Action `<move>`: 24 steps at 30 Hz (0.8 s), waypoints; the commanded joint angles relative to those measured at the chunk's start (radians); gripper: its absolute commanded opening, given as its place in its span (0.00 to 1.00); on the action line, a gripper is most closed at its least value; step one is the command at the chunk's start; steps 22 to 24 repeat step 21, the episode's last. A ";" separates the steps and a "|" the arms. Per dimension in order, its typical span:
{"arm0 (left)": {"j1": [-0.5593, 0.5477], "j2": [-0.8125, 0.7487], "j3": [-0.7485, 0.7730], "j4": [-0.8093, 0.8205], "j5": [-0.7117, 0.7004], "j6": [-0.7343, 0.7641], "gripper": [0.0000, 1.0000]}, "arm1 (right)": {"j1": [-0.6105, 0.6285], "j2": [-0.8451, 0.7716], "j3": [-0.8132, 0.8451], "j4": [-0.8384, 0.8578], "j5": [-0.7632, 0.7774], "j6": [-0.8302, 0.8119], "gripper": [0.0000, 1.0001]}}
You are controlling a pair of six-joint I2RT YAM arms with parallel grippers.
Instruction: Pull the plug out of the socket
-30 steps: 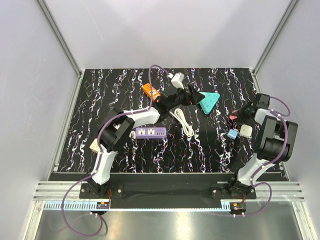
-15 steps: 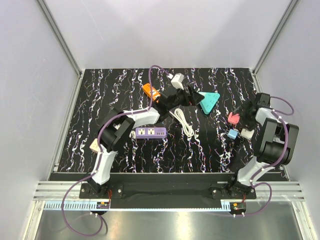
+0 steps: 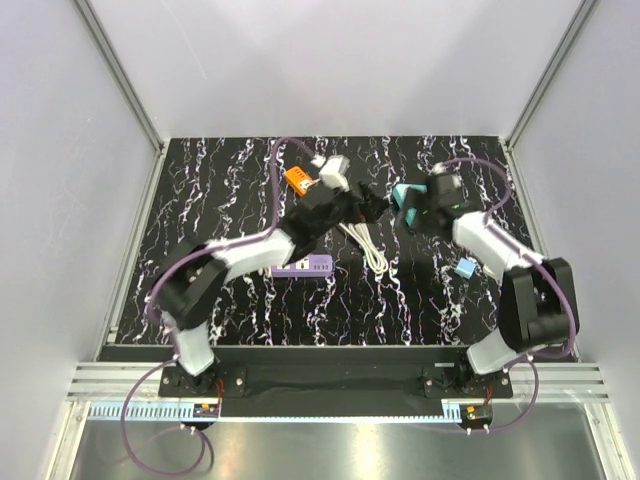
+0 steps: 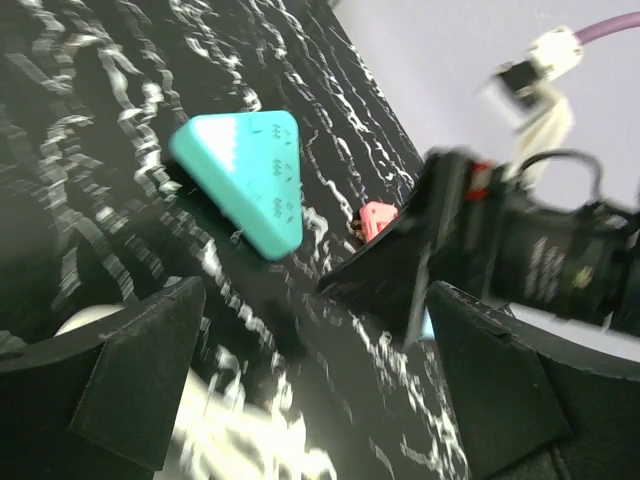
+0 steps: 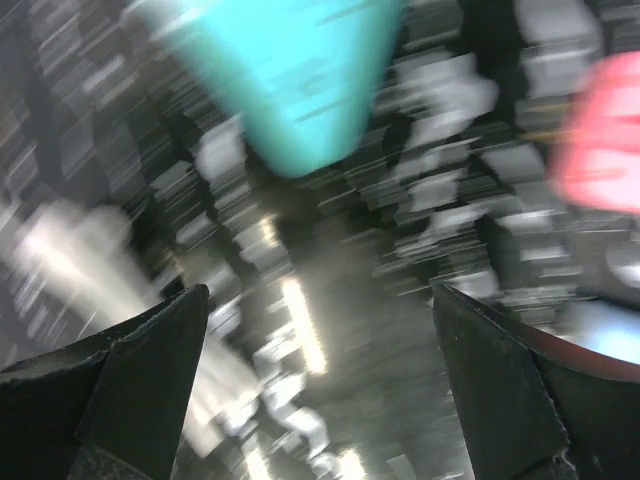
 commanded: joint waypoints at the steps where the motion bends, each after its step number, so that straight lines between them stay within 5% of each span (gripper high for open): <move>1: -0.009 -0.244 -0.185 0.018 -0.126 0.048 0.99 | 0.155 -0.110 -0.033 0.037 -0.044 0.023 1.00; 6: -0.021 -0.610 -0.505 -0.066 -0.169 -0.013 0.99 | 0.289 -0.254 -0.161 0.116 -0.095 0.104 1.00; 12: -0.044 -1.093 -0.841 -0.213 -0.182 -0.136 0.99 | 0.304 -0.509 -0.483 0.398 -0.351 0.273 1.00; 17: -0.050 -1.511 -1.066 -0.288 -0.125 -0.216 0.99 | 0.304 -0.673 -0.695 0.578 -0.403 0.423 1.00; 21: -0.050 -1.753 -1.204 -0.162 0.020 -0.291 0.99 | 0.304 -0.803 -0.930 0.813 -0.440 0.543 1.00; 24: -0.050 -1.753 -1.204 -0.162 0.020 -0.291 0.99 | 0.304 -0.803 -0.930 0.813 -0.440 0.543 1.00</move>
